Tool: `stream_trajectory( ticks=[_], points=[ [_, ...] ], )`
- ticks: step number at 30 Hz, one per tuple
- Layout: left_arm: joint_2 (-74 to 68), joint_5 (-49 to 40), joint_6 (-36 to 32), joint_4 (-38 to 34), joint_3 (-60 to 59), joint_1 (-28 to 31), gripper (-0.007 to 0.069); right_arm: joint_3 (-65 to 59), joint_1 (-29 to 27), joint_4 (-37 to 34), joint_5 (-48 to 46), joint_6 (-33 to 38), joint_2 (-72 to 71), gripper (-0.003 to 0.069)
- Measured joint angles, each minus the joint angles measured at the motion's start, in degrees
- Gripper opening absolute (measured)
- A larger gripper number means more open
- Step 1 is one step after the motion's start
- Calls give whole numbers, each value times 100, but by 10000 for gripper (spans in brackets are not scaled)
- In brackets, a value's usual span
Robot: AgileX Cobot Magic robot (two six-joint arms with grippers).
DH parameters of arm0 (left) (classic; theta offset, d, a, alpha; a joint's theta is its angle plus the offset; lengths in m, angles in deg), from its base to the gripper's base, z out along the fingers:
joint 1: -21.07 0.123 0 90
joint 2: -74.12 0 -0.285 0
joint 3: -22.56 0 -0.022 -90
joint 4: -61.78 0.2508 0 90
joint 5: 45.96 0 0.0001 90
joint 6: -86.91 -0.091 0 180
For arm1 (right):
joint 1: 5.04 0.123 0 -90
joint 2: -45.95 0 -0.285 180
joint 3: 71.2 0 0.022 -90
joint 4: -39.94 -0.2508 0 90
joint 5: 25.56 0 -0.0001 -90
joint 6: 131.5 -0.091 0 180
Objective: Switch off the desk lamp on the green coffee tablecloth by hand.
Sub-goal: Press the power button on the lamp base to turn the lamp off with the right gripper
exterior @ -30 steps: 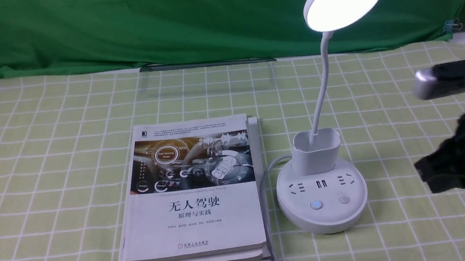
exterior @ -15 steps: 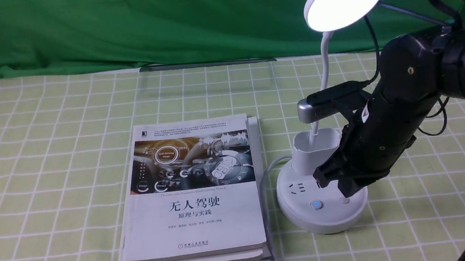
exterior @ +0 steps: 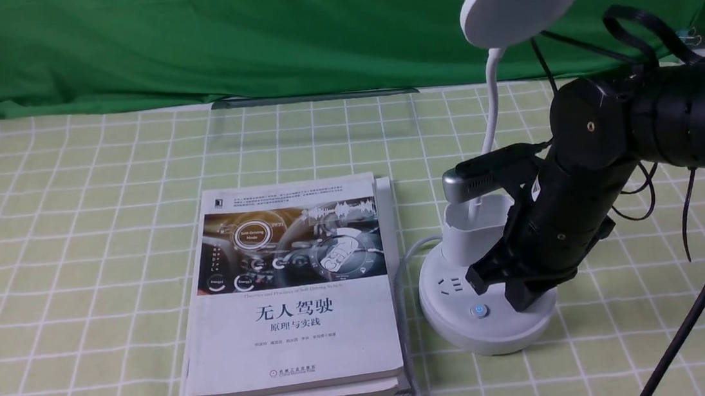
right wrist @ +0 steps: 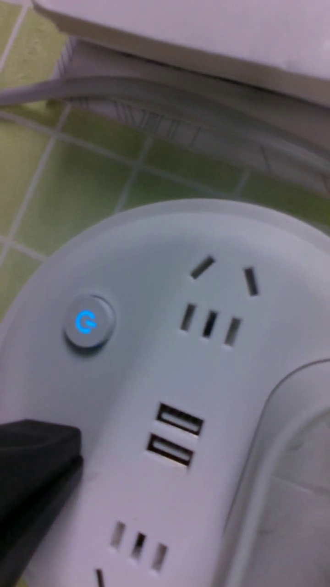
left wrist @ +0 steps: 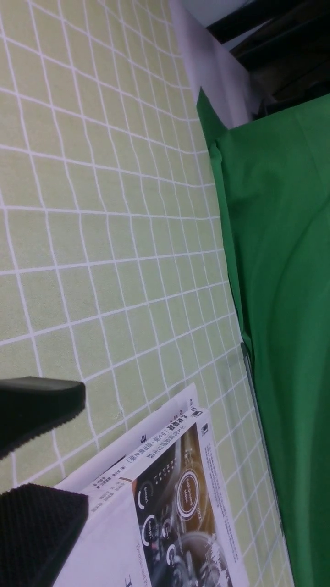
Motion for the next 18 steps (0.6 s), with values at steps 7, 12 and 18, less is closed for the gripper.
stream_trajectory(
  ticks=[7, 12, 18],
  points=[
    [0, 0, 0, 5, 0, 0, 243, -25, -4, 50, -19, -22, -166, 44],
    [0, 0, 0, 5, 0, 0, 243, -38, -4, 80, -22, -40, -516, 44],
    [0, 0, 0, 5, 0, 0, 243, -38, -4, 80, 43, -40, -398, 44]
  ],
)
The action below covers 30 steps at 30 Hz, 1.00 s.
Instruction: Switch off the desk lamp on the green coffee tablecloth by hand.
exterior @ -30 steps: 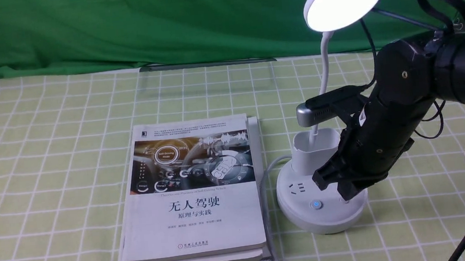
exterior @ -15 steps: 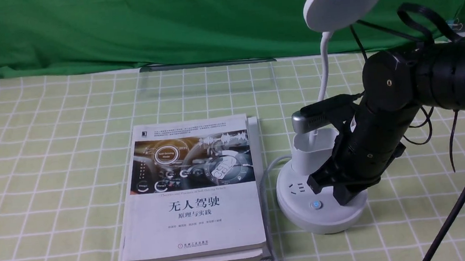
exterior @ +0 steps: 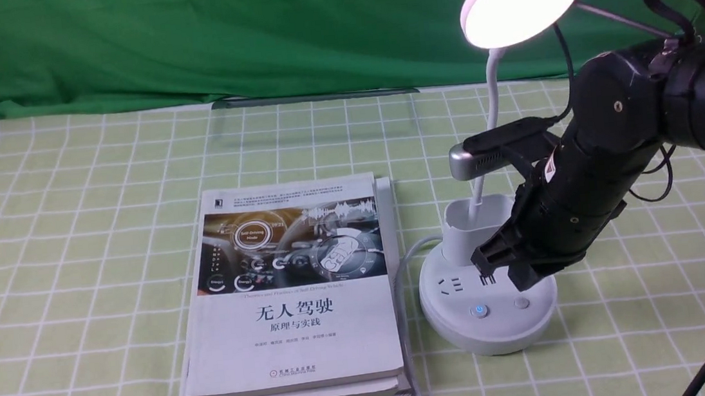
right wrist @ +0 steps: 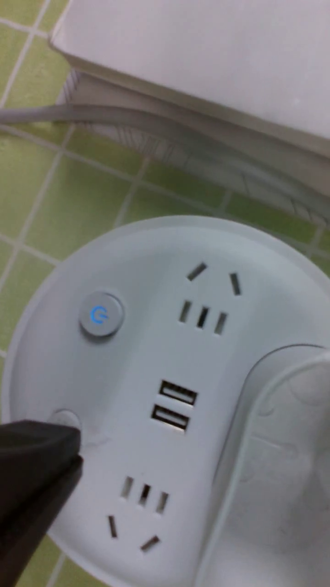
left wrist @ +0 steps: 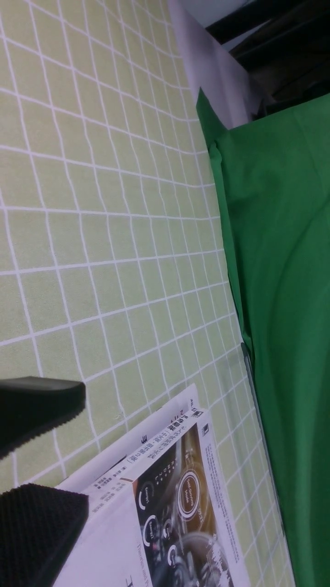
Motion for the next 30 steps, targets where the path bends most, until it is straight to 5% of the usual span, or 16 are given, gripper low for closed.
stream_trajectory(
  ticks=[30],
  points=[
    [0, 4, 0, 1, 0, 0, 243, -264, 0, 158, -339, -120, -754, 45]
  ],
)
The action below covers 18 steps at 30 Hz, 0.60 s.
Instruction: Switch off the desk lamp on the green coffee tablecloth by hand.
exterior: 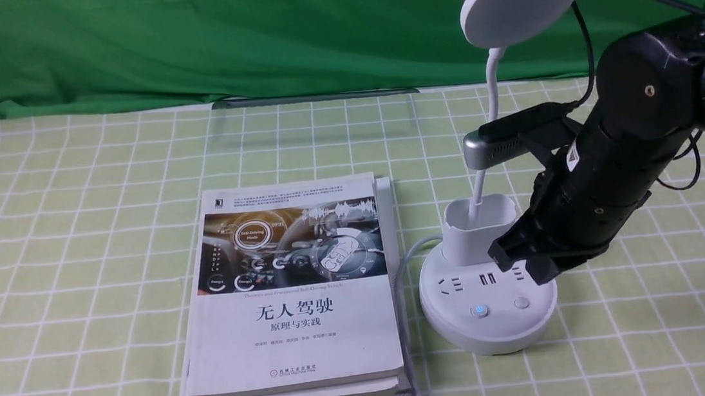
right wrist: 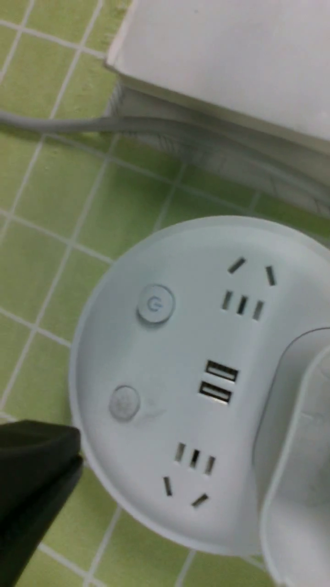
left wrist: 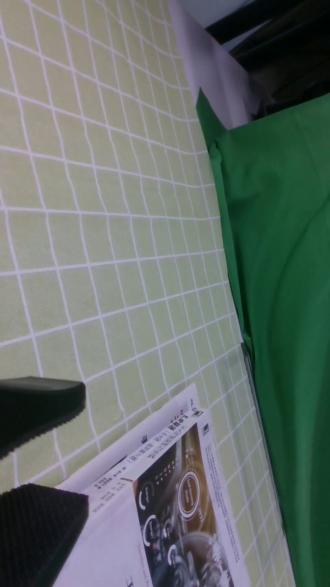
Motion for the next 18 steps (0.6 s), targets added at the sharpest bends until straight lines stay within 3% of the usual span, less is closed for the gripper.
stream_trajectory(
  ticks=[9, 18],
  points=[
    [0, -5, 0, 5, 0, 0, 243, -1624, 0, 13, -67, -29, -2133, 45],
    [0, -5, 0, 10, 0, 0, 243, -1870, 0, 13, 305, -29, -3415, 53]
  ],
)
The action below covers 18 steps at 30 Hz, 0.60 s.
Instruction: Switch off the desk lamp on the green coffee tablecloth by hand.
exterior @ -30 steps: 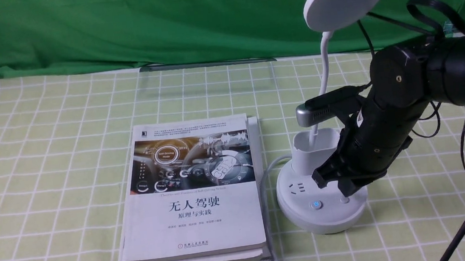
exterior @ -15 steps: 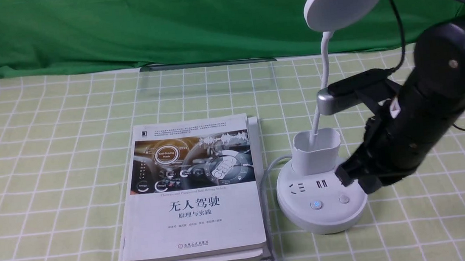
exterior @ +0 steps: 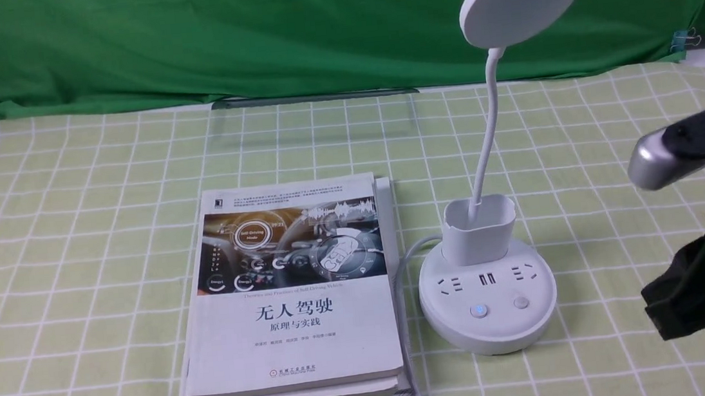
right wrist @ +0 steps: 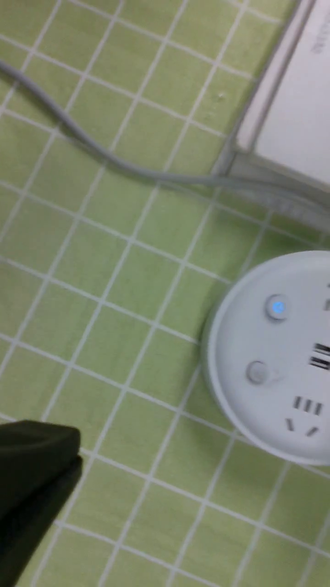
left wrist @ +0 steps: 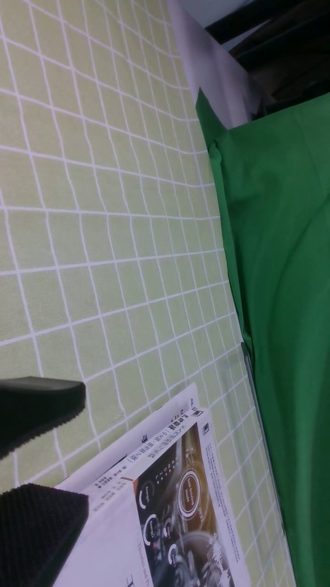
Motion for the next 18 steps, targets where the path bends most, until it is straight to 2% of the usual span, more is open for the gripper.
stream_trajectory(
  ticks=[6, 11, 14, 18],
  points=[
    [0, -11, 0, 0, 0, 0, 243, -30, -8, 57, 645, 55, -345, 43],
    [0, -15, 0, 100, 0, -6, 243, -600, -317, 105, 1017, 186, -929, 41],
    [0, -15, 0, 234, 0, -6, 243, -1877, -1070, 123, 1770, 219, -2120, 41],
    [0, -15, 0, 264, 0, -6, 243, -3142, -1781, 147, 2679, 240, -3319, 41]
  ],
)
